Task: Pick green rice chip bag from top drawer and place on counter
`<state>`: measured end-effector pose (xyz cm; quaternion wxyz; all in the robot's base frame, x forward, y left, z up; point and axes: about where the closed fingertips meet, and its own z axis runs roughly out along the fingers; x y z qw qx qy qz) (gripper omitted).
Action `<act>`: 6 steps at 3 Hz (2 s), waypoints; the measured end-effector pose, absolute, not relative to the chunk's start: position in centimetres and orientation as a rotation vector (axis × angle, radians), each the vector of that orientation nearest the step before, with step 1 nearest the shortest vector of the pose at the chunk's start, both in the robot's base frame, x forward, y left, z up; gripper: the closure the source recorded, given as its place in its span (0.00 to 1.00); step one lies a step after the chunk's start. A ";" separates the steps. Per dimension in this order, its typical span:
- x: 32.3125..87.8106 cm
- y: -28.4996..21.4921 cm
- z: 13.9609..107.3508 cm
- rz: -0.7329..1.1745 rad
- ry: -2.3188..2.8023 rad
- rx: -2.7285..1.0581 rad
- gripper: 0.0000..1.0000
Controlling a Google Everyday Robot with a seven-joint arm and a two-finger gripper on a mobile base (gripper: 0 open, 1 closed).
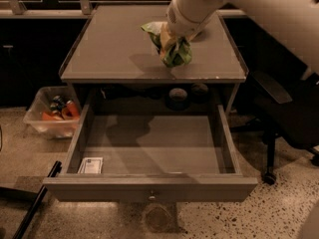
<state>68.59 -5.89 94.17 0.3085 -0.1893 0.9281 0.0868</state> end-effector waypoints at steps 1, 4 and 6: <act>70.6 -4.4 90.4 0.132 2.400 -0.414 1.00; 75.8 -0.9 86.6 0.111 2.348 -0.282 0.35; 78.1 -0.1 85.6 0.207 2.397 -0.320 0.00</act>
Offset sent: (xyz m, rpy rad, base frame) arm 0.0829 0.0536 -0.1003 0.0122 -0.1790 -0.2810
